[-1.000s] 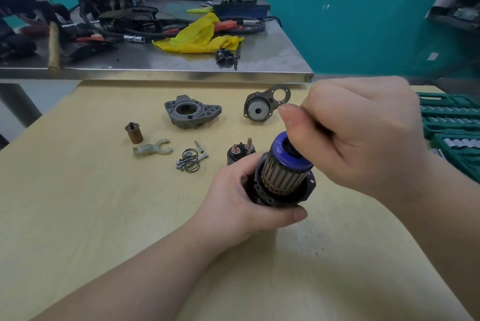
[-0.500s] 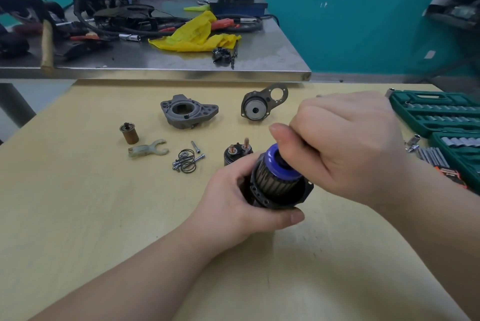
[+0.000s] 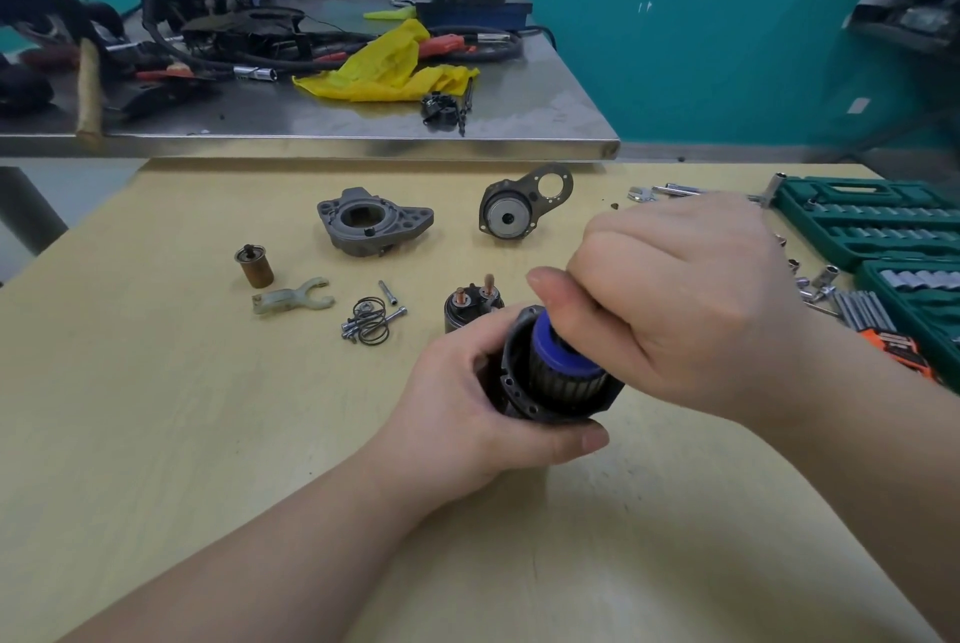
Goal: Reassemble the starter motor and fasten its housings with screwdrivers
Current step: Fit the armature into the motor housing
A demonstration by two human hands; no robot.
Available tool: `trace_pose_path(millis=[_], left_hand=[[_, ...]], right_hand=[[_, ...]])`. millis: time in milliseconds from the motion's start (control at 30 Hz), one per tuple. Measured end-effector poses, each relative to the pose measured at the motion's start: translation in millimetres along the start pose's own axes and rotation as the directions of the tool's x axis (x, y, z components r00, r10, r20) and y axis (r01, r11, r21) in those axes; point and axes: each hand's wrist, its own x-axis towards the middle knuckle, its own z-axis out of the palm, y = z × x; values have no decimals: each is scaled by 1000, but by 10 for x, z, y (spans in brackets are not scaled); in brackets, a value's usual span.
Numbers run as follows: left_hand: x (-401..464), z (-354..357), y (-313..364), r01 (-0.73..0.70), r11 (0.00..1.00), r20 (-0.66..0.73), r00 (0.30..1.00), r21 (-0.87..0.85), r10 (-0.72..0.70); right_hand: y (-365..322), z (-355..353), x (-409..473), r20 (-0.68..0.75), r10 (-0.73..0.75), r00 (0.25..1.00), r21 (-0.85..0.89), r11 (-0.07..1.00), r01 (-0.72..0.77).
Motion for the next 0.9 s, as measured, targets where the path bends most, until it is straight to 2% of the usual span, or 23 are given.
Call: trace_pose_path(millis=[467, 900], left_hand=[[1, -13, 16, 20, 1000, -9, 1000, -19, -20], [21, -36, 3, 11, 997, 4, 1000, -81, -11]], right_hand=[[-55, 62, 130, 5, 13, 1000, -7, 1000, -13], [-48, 116, 91, -47, 61, 997, -14, 998, -62]])
